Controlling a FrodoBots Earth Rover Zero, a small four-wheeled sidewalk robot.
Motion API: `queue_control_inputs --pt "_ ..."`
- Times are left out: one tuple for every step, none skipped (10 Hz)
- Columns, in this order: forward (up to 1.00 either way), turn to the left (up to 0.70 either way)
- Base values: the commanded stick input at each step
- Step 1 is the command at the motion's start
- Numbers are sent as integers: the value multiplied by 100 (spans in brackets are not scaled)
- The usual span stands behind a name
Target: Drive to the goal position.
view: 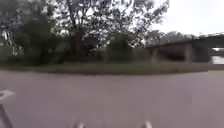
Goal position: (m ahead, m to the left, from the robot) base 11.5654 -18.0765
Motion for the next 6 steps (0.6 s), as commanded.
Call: queue_control_inputs --pt "0 -45" --pt "0 -45" --pt "0 -45" --pt "0 -45" --pt "0 -45" --pt "0 -45"
